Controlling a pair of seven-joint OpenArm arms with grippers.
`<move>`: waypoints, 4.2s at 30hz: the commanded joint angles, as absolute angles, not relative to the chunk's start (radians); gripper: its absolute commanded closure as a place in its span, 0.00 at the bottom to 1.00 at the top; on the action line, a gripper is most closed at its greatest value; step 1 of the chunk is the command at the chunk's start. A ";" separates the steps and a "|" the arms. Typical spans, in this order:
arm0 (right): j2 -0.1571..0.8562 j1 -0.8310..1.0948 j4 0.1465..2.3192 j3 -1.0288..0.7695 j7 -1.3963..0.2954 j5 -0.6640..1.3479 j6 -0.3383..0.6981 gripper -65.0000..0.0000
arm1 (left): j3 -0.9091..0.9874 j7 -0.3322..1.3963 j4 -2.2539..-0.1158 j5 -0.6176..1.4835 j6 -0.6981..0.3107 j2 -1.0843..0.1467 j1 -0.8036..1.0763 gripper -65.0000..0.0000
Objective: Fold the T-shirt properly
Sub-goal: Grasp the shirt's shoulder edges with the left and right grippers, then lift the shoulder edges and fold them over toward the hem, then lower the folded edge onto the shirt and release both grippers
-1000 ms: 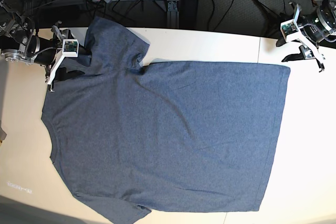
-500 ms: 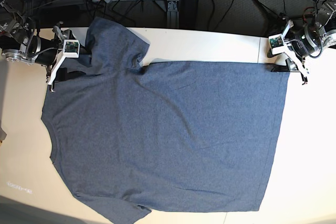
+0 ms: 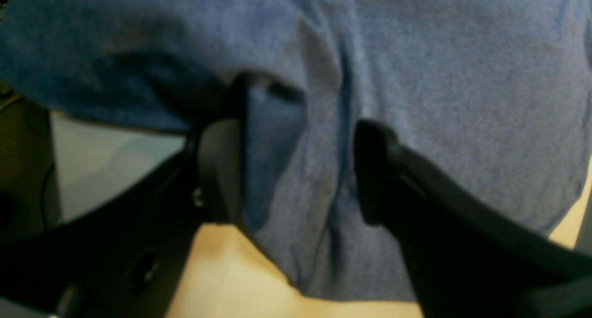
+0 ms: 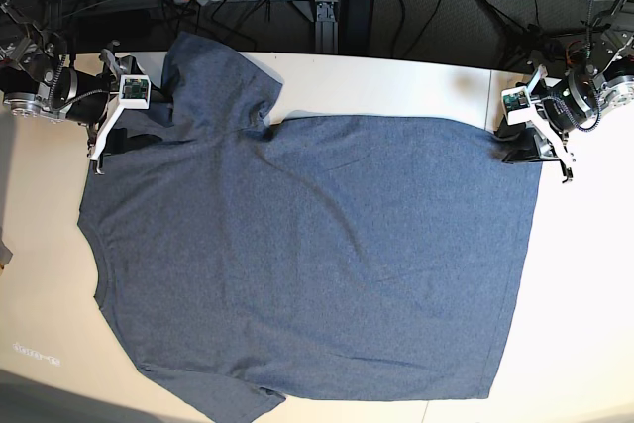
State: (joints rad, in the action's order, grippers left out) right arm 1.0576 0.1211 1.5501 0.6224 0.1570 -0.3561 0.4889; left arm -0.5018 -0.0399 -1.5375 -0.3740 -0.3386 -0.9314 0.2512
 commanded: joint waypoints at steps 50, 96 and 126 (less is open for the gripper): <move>1.061 -0.029 1.630 0.362 0.070 -0.022 0.581 1.00 | -0.269 -0.048 -1.595 -0.206 -0.667 -0.961 0.097 1.00; 0.817 -0.397 1.191 0.530 0.079 -0.112 0.599 1.00 | -0.654 -0.094 -1.108 -0.294 -0.666 -0.759 -0.485 1.00; 0.704 -0.506 1.075 0.501 0.078 0.188 0.587 0.33 | -0.672 0.114 -1.069 0.031 -0.424 -0.745 -0.516 0.52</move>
